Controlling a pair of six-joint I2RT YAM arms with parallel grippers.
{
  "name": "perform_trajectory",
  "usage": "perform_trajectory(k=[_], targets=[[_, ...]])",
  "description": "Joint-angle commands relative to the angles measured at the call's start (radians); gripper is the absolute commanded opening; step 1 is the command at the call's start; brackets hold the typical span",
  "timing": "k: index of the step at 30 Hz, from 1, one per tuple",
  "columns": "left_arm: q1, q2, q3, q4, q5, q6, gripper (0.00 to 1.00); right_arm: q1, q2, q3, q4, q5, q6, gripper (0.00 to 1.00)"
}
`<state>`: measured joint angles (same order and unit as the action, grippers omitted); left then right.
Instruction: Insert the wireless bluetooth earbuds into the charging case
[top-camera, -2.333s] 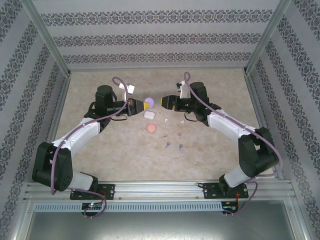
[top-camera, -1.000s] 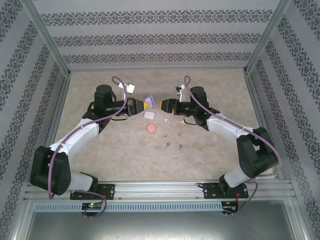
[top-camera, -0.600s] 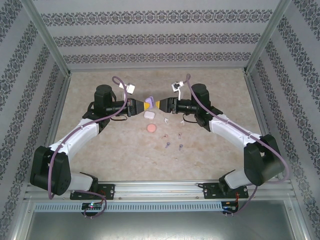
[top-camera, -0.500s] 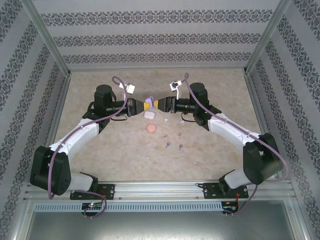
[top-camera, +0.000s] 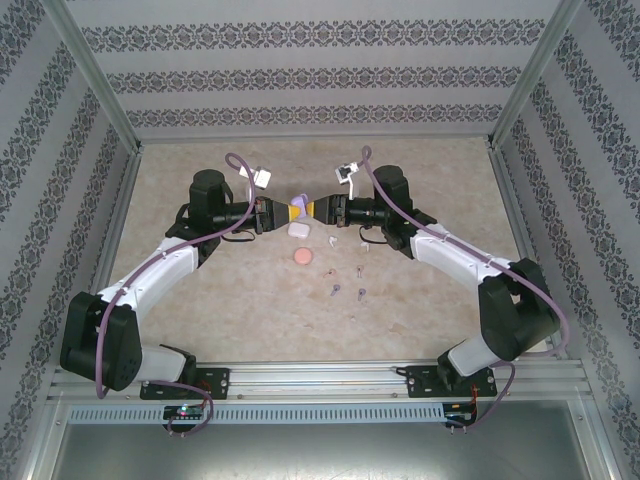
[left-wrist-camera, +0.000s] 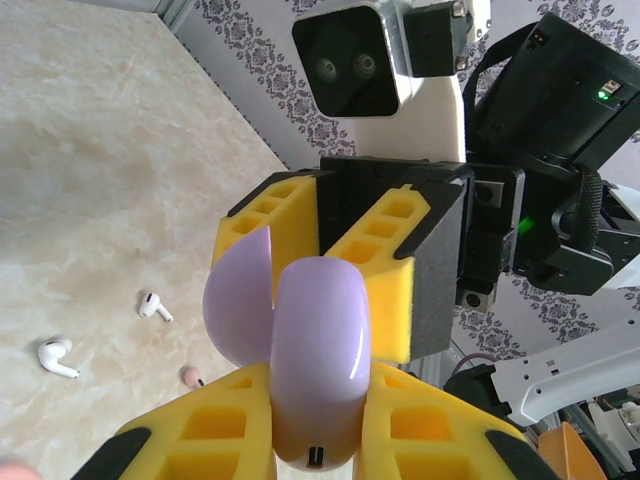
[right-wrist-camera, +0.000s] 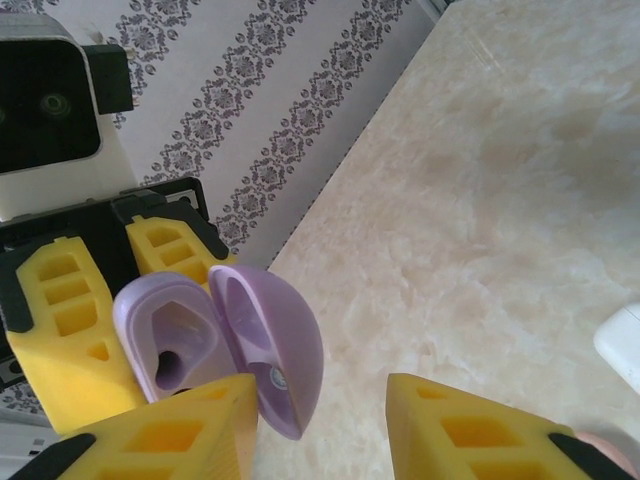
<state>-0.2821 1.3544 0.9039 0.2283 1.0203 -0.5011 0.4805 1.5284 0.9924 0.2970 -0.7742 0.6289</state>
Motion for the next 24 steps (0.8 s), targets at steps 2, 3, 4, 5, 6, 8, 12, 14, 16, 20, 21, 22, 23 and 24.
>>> perform_trajectory(k=[2, 3, 4, 5, 6, 8, 12, 14, 16, 20, 21, 22, 23, 24], targets=[[-0.015, -0.033, 0.033, 0.032, 0.024, 0.016, 0.0, -0.003, 0.025, 0.03, 0.022, 0.006, -0.014, 0.36], [-0.016, -0.033, 0.033, 0.032, 0.024, 0.015, 0.0, -0.003, 0.029, 0.032, 0.024, 0.004, -0.011, 0.36], [-0.016, -0.033, 0.033, 0.033, 0.023, 0.015, 0.0, -0.004, 0.032, 0.033, 0.026, 0.003, -0.008, 0.35], [-0.017, -0.033, 0.034, 0.034, 0.023, 0.016, 0.0, -0.002, 0.034, 0.036, 0.027, 0.003, -0.008, 0.35], [-0.018, -0.033, 0.034, 0.033, 0.023, 0.016, 0.0, -0.003, 0.035, 0.038, 0.027, 0.002, -0.007, 0.35], [-0.019, -0.031, 0.032, 0.032, 0.023, 0.016, 0.0, 0.0, 0.037, 0.042, 0.027, 0.001, -0.006, 0.34], [-0.023, -0.028, 0.027, 0.034, 0.022, 0.018, 0.0, 0.001, 0.038, 0.053, 0.027, 0.003, -0.001, 0.3], [-0.026, -0.027, 0.026, 0.035, 0.021, 0.018, 0.0, 0.003, 0.04, 0.06, 0.028, 0.001, 0.0, 0.28], [-0.026, -0.026, 0.023, 0.034, 0.02, 0.018, 0.0, 0.003, 0.041, 0.064, 0.029, 0.001, 0.002, 0.23], [-0.029, -0.026, 0.02, 0.034, 0.018, 0.021, 0.0, 0.007, 0.043, 0.069, 0.03, 0.0, 0.004, 0.08], [-0.03, -0.025, 0.018, 0.034, 0.017, 0.021, 0.0, 0.007, 0.044, 0.071, 0.03, 0.0, 0.004, 0.04], [-0.03, -0.024, 0.017, 0.034, 0.015, 0.021, 0.0, 0.008, 0.046, 0.072, 0.03, 0.001, 0.004, 0.01], [-0.031, -0.023, 0.015, 0.033, 0.015, 0.022, 0.0, 0.009, 0.046, 0.073, 0.028, 0.0, 0.005, 0.0], [-0.03, -0.02, 0.013, 0.033, 0.011, 0.022, 0.0, 0.01, 0.047, 0.075, 0.026, 0.001, 0.005, 0.0]])
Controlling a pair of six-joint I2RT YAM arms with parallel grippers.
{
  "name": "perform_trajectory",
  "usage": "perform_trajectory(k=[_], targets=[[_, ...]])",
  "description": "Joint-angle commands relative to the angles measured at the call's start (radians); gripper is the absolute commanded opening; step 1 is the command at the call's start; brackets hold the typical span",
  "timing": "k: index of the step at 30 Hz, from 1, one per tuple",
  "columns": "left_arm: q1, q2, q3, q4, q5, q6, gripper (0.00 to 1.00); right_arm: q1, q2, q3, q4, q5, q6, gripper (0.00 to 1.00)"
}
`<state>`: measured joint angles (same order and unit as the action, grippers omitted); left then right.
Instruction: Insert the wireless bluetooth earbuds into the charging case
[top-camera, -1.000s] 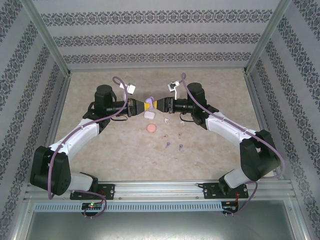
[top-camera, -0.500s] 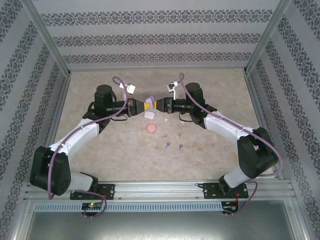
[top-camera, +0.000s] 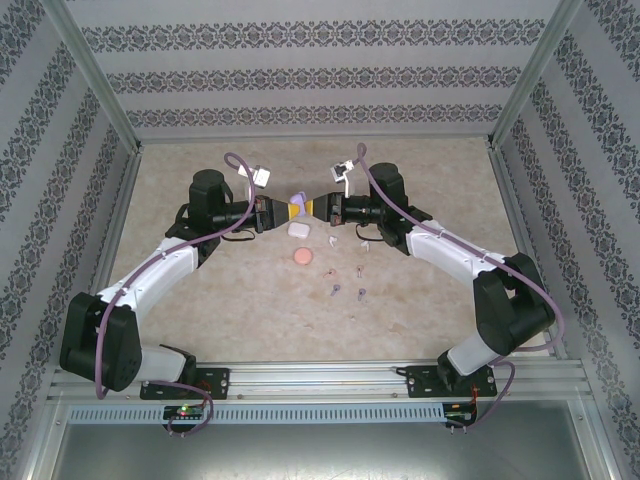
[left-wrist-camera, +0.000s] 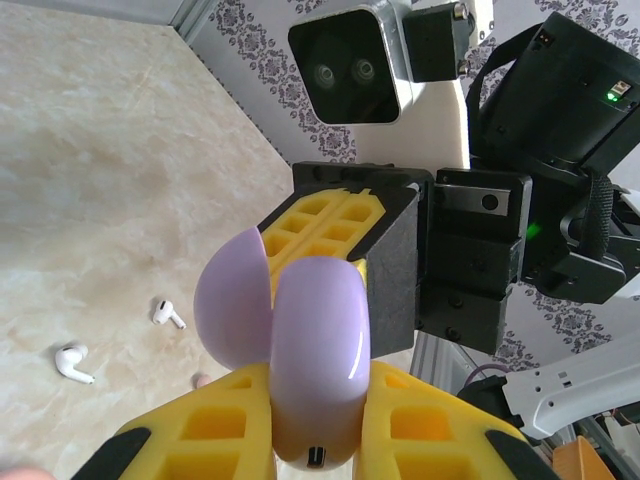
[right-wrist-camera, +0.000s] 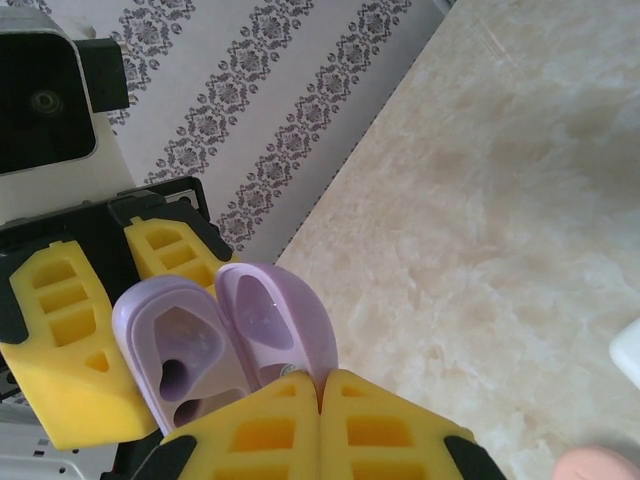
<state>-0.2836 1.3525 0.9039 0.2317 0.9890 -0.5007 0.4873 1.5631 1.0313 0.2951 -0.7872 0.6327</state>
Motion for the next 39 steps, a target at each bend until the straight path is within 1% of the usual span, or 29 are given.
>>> perform_trajectory(k=[1, 4, 5, 9, 11, 14, 16, 19, 21, 24, 27, 30, 32, 37, 39], targets=[[-0.029, -0.017, 0.012, 0.027, 0.037, 0.022, 0.0, 0.004, 0.012, 0.039, 0.026, 0.015, 0.0, 0.0], [-0.028, -0.011, 0.012, 0.006, 0.01, 0.031, 0.01, 0.003, 0.015, 0.043, 0.011, 0.027, -0.001, 0.0], [-0.029, -0.009, 0.015, -0.012, -0.012, 0.036, 0.07, 0.003, 0.017, 0.044, 0.004, 0.033, -0.004, 0.0], [-0.026, -0.009, 0.041, -0.104, -0.116, 0.078, 0.45, 0.002, 0.023, 0.057, -0.071, 0.083, -0.039, 0.0], [-0.019, -0.013, 0.068, -0.167, -0.158, 0.116, 0.59, -0.002, 0.025, 0.065, -0.117, 0.102, -0.067, 0.0], [0.005, -0.018, 0.123, -0.257, -0.169, 0.179, 0.73, -0.019, 0.027, 0.085, -0.188, 0.123, -0.12, 0.0], [0.021, -0.018, 0.168, -0.339, -0.167, 0.235, 0.78, -0.032, 0.033, 0.105, -0.242, 0.13, -0.171, 0.0], [0.035, 0.007, 0.261, -0.49, -0.137, 0.343, 0.83, -0.041, 0.047, 0.161, -0.37, 0.156, -0.298, 0.0], [0.038, 0.043, 0.34, -0.623, -0.108, 0.434, 0.85, -0.035, 0.065, 0.22, -0.49, 0.185, -0.406, 0.0], [0.038, 0.113, 0.463, -0.813, -0.074, 0.554, 0.86, -0.025, 0.093, 0.299, -0.633, 0.223, -0.554, 0.0], [0.037, 0.178, 0.549, -0.963, -0.068, 0.653, 0.86, -0.002, 0.103, 0.358, -0.742, 0.264, -0.674, 0.0], [0.037, 0.228, 0.613, -1.085, -0.065, 0.739, 0.85, 0.011, 0.111, 0.398, -0.81, 0.287, -0.742, 0.0], [0.037, 0.258, 0.635, -1.129, -0.052, 0.774, 0.82, 0.016, 0.117, 0.419, -0.835, 0.277, -0.761, 0.0], [0.037, 0.307, 0.646, -1.168, 0.002, 0.805, 0.77, 0.045, 0.135, 0.471, -0.898, 0.273, -0.799, 0.0], [0.038, 0.322, 0.656, -1.185, 0.025, 0.819, 0.74, 0.059, 0.144, 0.491, -0.921, 0.275, -0.813, 0.0]])
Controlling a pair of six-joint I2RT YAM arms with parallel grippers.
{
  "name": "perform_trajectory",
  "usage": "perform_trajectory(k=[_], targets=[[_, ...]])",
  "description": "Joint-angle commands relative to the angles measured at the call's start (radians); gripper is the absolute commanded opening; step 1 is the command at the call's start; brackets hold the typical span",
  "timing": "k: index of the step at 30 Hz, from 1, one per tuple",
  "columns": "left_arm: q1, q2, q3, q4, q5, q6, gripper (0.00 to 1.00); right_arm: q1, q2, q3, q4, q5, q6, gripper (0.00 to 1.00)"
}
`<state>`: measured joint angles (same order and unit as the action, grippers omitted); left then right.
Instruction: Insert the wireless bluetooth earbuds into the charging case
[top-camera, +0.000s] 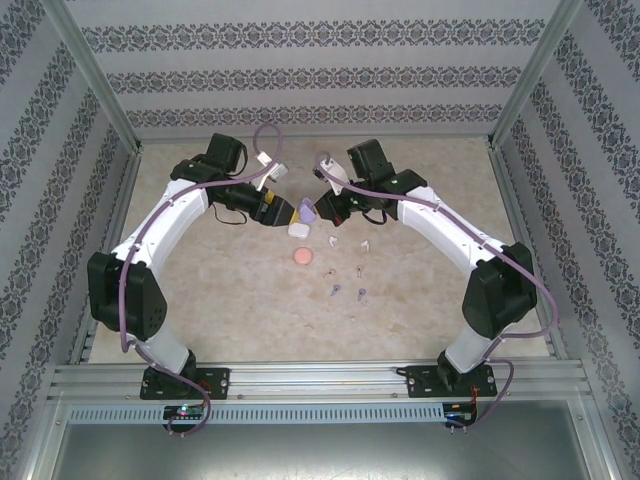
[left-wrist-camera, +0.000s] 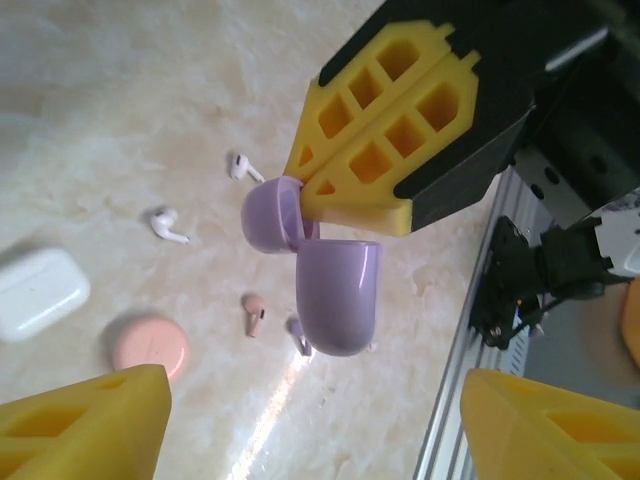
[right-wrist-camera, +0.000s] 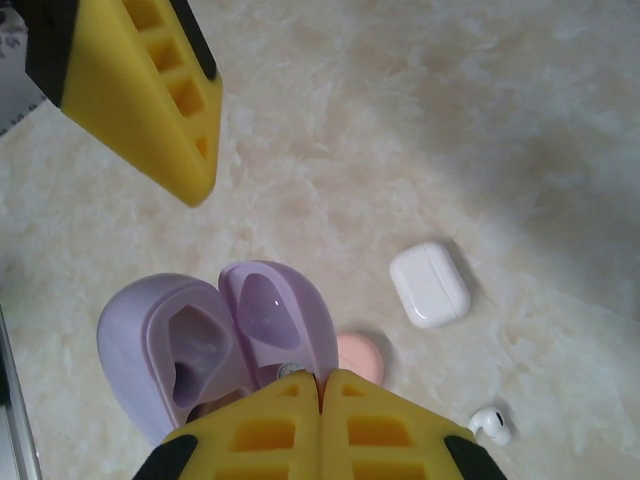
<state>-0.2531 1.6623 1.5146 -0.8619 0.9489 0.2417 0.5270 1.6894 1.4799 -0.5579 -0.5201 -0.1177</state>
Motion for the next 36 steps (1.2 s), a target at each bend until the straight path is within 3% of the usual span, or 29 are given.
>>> perform_trajectory(k=[1, 36], targets=[[0.007, 0.02, 0.049, -0.101, 0.075, 0.085, 0.72, 0.026, 0.022, 0.051, -0.076, 0.008, -0.067, 0.0], [-0.025, 0.116, 0.052, -0.12, 0.181, 0.117, 0.39, 0.064, 0.036, 0.083, -0.039, -0.025, -0.043, 0.0]])
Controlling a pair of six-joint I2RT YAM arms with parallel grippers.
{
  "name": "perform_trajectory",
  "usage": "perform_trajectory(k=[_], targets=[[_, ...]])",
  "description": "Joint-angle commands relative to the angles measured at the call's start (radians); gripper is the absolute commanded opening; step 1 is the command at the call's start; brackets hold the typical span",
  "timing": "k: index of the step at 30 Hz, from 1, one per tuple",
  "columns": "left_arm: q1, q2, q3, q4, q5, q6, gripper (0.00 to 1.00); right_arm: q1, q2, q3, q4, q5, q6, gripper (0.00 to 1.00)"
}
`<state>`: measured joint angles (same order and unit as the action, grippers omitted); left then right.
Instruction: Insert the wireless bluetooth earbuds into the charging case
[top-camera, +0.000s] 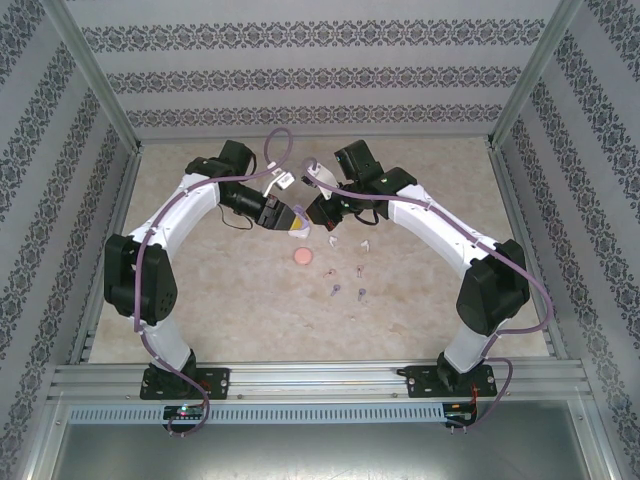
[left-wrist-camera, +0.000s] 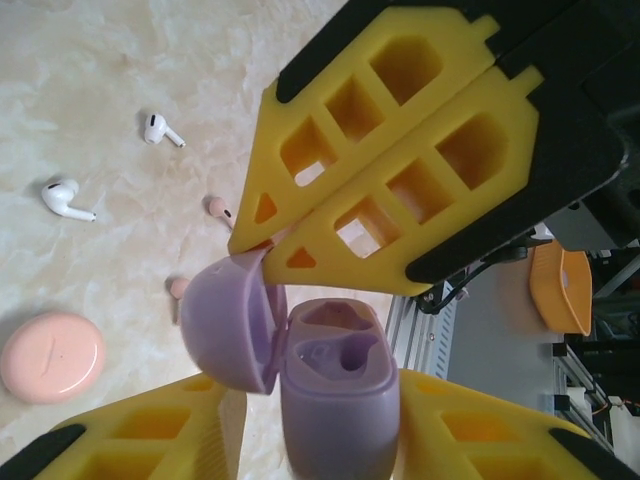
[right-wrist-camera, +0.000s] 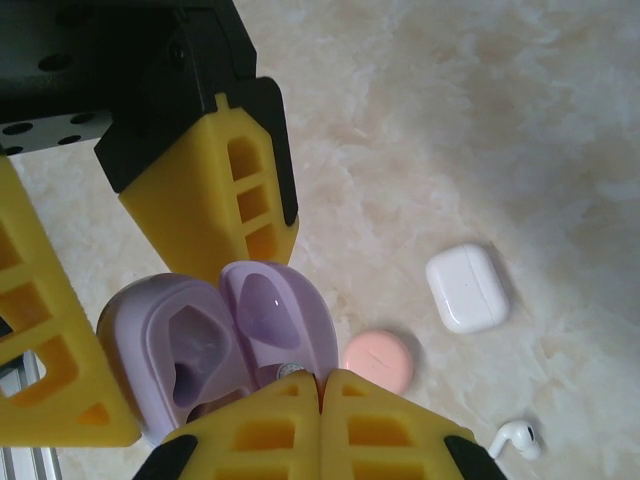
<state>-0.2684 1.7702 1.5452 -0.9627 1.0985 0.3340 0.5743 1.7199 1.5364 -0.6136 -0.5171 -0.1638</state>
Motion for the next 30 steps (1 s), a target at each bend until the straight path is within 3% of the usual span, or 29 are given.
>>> perform_trajectory(k=[1, 6, 13, 15, 17, 19, 24, 26, 30], targets=[[-0.012, 0.009, 0.021, -0.018, 0.032, 0.025, 0.38, 0.017, 0.006, 0.026, 0.018, -0.029, 0.003, 0.0], [-0.013, 0.009, 0.02, -0.014, 0.033, 0.025, 0.28, 0.021, 0.004, 0.022, 0.021, -0.026, 0.003, 0.0], [-0.014, 0.005, 0.011, 0.003, 0.032, 0.011, 0.03, 0.019, -0.003, 0.02, 0.032, -0.008, 0.016, 0.0], [-0.014, -0.004, -0.003, 0.024, 0.02, -0.002, 0.0, 0.016, -0.014, 0.014, 0.04, 0.008, 0.033, 0.01], [-0.014, -0.027, -0.027, 0.067, -0.003, -0.032, 0.0, 0.001, -0.035, 0.004, 0.048, 0.022, 0.066, 0.21], [-0.005, -0.062, -0.071, 0.135, -0.022, -0.074, 0.0, -0.017, -0.079, -0.029, 0.061, 0.022, 0.104, 0.32], [0.034, -0.182, -0.211, 0.388, -0.067, -0.225, 0.0, -0.044, -0.24, -0.181, 0.081, 0.045, 0.214, 0.47], [0.038, -0.24, -0.27, 0.497, -0.115, -0.292, 0.0, -0.044, -0.298, -0.244, 0.078, 0.106, 0.304, 0.55], [0.036, -0.349, -0.384, 0.703, -0.206, -0.407, 0.0, -0.013, -0.371, -0.349, 0.061, 0.251, 0.492, 0.59]])
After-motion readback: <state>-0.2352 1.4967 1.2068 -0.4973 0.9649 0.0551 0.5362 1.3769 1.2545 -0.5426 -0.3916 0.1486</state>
